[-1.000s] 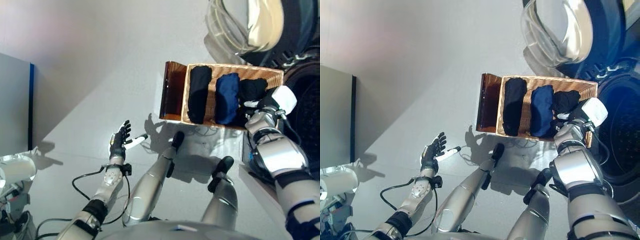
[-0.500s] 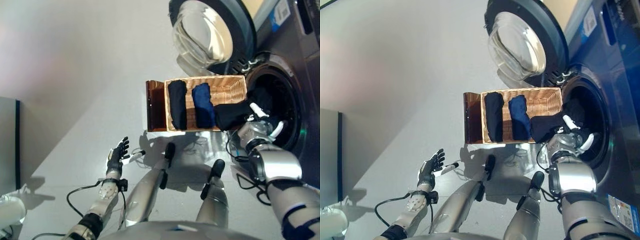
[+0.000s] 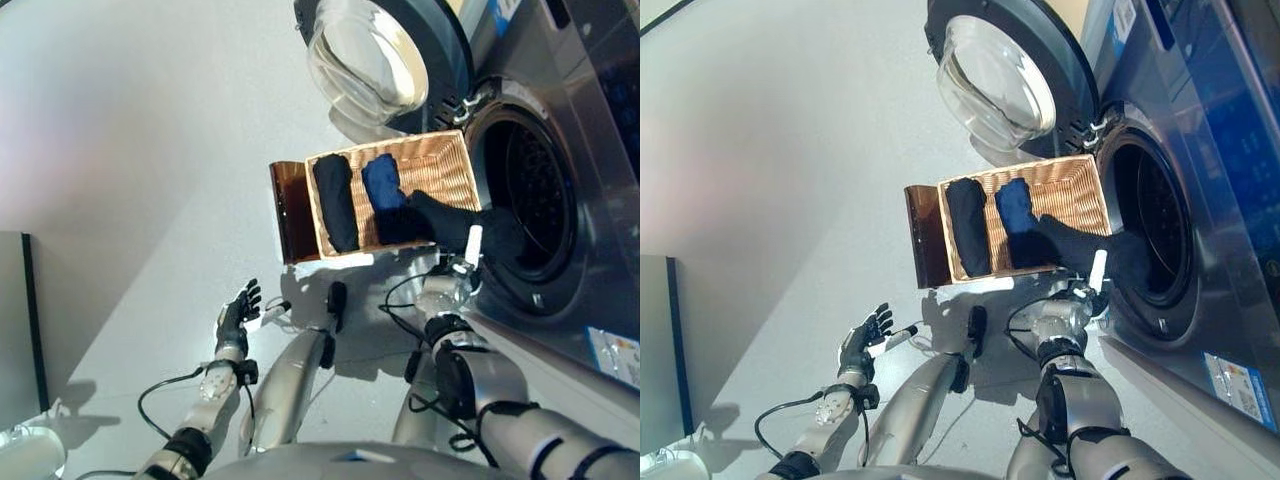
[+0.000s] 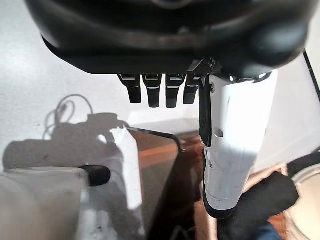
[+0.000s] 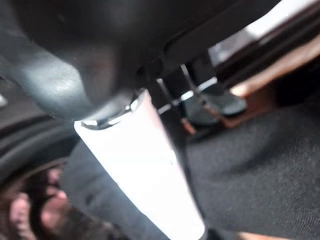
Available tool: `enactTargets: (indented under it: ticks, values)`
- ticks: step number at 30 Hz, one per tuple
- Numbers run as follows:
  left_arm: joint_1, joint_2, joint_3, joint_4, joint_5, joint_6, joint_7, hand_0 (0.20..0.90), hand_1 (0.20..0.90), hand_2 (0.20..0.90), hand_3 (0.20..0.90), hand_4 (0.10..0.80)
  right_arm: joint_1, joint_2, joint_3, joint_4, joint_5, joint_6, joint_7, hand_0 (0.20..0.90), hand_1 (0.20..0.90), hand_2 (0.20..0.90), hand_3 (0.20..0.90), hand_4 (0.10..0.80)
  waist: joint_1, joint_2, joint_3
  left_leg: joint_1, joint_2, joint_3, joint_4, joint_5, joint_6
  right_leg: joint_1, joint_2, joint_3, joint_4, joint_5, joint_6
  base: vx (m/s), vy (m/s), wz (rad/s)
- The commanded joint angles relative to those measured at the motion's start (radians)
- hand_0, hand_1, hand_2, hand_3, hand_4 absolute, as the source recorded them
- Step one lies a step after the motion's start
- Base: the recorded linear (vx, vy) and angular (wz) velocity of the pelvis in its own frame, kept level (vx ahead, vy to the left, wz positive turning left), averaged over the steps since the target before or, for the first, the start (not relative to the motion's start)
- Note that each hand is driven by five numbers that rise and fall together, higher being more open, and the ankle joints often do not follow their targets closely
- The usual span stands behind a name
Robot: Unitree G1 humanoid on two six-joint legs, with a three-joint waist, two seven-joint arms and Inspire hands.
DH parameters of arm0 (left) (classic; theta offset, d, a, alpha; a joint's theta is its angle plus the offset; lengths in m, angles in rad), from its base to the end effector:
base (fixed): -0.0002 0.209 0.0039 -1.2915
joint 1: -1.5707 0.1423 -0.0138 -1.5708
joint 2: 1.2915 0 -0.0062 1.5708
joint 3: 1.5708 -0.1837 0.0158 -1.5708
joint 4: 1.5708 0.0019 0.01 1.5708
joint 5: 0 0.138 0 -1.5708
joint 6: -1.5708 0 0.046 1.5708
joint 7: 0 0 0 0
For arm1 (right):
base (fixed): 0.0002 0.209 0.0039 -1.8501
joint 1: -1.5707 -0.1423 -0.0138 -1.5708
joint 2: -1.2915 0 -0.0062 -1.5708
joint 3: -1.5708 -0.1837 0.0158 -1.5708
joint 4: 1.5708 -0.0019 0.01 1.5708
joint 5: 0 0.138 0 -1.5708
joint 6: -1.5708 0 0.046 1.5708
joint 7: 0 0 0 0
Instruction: Pick up the clothes and place them into the washing machine
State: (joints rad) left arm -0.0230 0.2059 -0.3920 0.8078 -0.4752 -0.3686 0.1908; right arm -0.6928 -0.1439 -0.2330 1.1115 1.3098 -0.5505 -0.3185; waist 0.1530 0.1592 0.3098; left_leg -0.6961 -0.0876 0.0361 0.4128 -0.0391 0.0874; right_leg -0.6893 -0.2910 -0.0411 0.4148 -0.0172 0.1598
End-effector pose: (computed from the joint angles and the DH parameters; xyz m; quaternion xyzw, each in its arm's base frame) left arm 0.1482 0.1640 -0.0748 -0.0276 0.2436 0.0577 0.9678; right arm 0.2987 -0.2035 0.0326 0.5309 0.0041 -0.4409 0.7237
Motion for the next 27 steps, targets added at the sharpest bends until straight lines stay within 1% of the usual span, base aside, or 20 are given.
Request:
enactTargets:
  ticks: [1,6,9,11,13,14,16,17,18,21,22,23,24,25,27]
  values:
    - [0.020,0.013,0.050,-0.025,-0.022,-0.061,-0.011,0.900,0.900,0.900,0.900,0.800,-0.059,-0.098,-0.006,-0.135,-0.003,-0.097,0.060,0.200,0.200,0.200,0.200,0.300,-0.003,0.035,0.008,-0.054,0.004,-0.030,0.144,-0.116,-0.067,0.001,0.070,-0.028,0.112,-0.101,-0.092,-0.011,0.005,-0.16]
    - [0.029,0.015,0.045,-0.014,-0.023,-0.063,-0.016,0.900,0.900,0.900,0.900,0.800,-0.102,-0.137,-0.017,-0.133,0.000,-0.113,0.045,0.200,0.200,0.200,0.200,0.300,-0.011,0.046,0.005,-0.072,0.015,-0.024,0.173,-0.135,-0.071,-0.033,0.081,-0.020,0.149,-0.122,-0.097,0.004,0.004,-0.05]
    - [0.047,0.019,0.042,-0.016,-0.030,-0.070,-0.027,0.900,0.900,0.900,0.900,0.800,-0.140,-0.199,-0.033,-0.138,-0.019,-0.119,0.027,0.200,0.200,0.200,0.200,0.300,-0.008,0.061,-0.009,-0.069,0.015,-0.017,0.144,-0.129,-0.075,-0.042,0.083,-0.008,0.141,-0.122,-0.098,0.018,0.000,-0.07]
    - [0.058,0.030,0.047,-0.027,-0.040,-0.081,-0.027,0.900,0.900,0.900,0.900,0.800,-0.195,-0.286,-0.021,-0.150,-0.055,-0.123,0.000,0.200,0.200,0.200,0.200,0.300,-0.003,0.076,-0.015,-0.067,0.012,-0.010,0.118,-0.116,-0.078,-0.044,0.081,0.000,0.124,-0.116,-0.098,-0.004,0.039,-0.03]
    - [0.072,0.048,0.050,-0.024,-0.044,-0.088,-0.028,0.900,0.900,0.900,0.900,0.800,-0.274,-0.402,-0.007,-0.167,-0.094,-0.131,-0.032,0.200,0.200,0.200,0.200,0.300,0.006,0.094,-0.026,-0.060,0.009,-0.003,0.079,-0.100,-0.082,-0.046,0.079,0.009,0.107,-0.112,-0.098,-0.004,0.057,-0.05]
    - [0.076,0.055,0.050,-0.027,-0.043,-0.091,-0.027,0.900,0.900,0.900,0.900,0.800,-0.341,-0.491,0.018,-0.148,-0.135,-0.119,-0.066,0.200,0.200,0.200,0.200,0.300,0.018,0.110,-0.034,-0.054,0.006,0.000,0.040,-0.075,-0.086,-0.050,0.075,0.016,0.086,-0.099,-0.096,0.004,0.063,-0.11]
    - [0.088,0.067,0.057,-0.034,-0.051,-0.099,-0.024,0.900,0.900,0.900,0.900,0.800,-0.444,-0.611,0.088,-0.121,-0.197,-0.104,-0.113,0.200,0.200,0.200,0.200,0.300,0.035,0.126,-0.048,-0.044,0.002,0.007,-0.004,-0.054,-0.089,-0.056,0.071,0.026,0.065,-0.091,-0.093,0.005,0.066,0.05]
    - [0.094,0.075,0.059,-0.043,-0.054,-0.100,-0.020,0.900,0.900,0.900,0.900,0.800,-0.501,-0.679,0.123,-0.136,-0.206,-0.099,-0.117,0.200,0.200,0.200,0.200,0.300,0.041,0.133,-0.053,-0.041,0.000,0.008,-0.027,-0.040,-0.092,-0.064,0.068,0.032,0.060,-0.087,-0.092,0.003,0.056,0.16]
    - [0.098,0.082,0.065,-0.054,-0.063,-0.103,-0.017,0.900,0.900,0.900,0.900,0.800,-0.544,-0.721,0.157,-0.154,-0.226,-0.104,-0.136,0.200,0.200,0.200,0.200,0.300,0.045,0.139,-0.057,-0.039,-0.003,0.008,-0.046,-0.029,-0.094,-0.074,0.067,0.037,0.060,-0.086,-0.091,0.008,0.035,-0.03]
    - [0.114,0.097,0.066,-0.090,-0.066,-0.104,-0.002,0.900,0.900,0.900,0.900,0.800,-0.614,-0.777,0.229,-0.241,-0.279,-0.110,-0.173,0.200,0.200,0.200,0.200,0.300,0.047,0.145,-0.063,-0.035,-0.010,0.006,-0.089,-0.005,-0.095,-0.097,0.064,0.050,0.063,-0.087,-0.091,-0.019,0.015,-0.07]
    - [0.118,0.093,0.062,-0.096,-0.068,-0.104,-0.002,0.900,0.900,0.900,0.900,0.800,-0.601,-0.775,0.235,-0.236,-0.290,-0.104,-0.185,0.200,0.200,0.200,0.200,0.300,0.043,0.151,-0.059,-0.040,-0.008,0.020,-0.101,0.023,-0.090,-0.107,0.064,0.042,0.058,-0.063,-0.096,0.029,0.005,-0.09]
    - [0.116,0.092,0.066,-0.090,-0.066,-0.104,0.007,0.900,0.900,0.900,0.900,0.800,-0.601,-0.765,0.240,-0.224,-0.301,-0.094,-0.196,0.200,0.200,0.200,0.200,0.300,0.045,0.148,-0.068,-0.027,-0.014,0.009,-0.111,0.003,-0.094,-0.100,0.066,0.053,0.056,-0.085,-0.091,-0.080,0.013,-0.09]
    - [0.112,0.088,0.064,-0.079,-0.068,-0.103,0.015,0.900,0.900,0.900,0.900,0.800,-0.594,-0.753,0.241,-0.214,-0.310,-0.088,-0.207,0.518,0.518,0.518,0.518,0.527,0.043,0.152,-0.061,-0.033,-0.012,0.019,-0.124,0.034,-0.089,-0.109,0.067,0.045,0.048,-0.053,-0.095,0.018,-0.003,-0.07]
    - [0.111,0.080,0.054,-0.078,-0.068,-0.102,0.019,0.900,0.900,0.900,0.900,0.800,-0.586,-0.734,0.231,-0.206,-0.307,-0.078,-0.203,0.900,0.900,0.900,0.900,0.800,0.041,0.156,-0.064,-0.029,-0.012,0.018,-0.137,0.037,-0.089,-0.105,0.067,0.046,0.038,-0.050,-0.095,-0.085,0.021,-0.07]
    - [0.109,0.068,0.048,-0.079,-0.069,-0.100,0.015,0.900,0.900,0.900,0.900,0.800,-0.574,-0.712,0.229,-0.163,-0.306,-0.052,-0.183,0.900,0.900,0.900,0.900,0.800,0.044,0.162,-0.070,-0.021,-0.014,0.016,-0.149,0.042,-0.089,-0.101,0.068,0.042,0.032,-0.047,-0.095,0.027,0.003,-0.07]
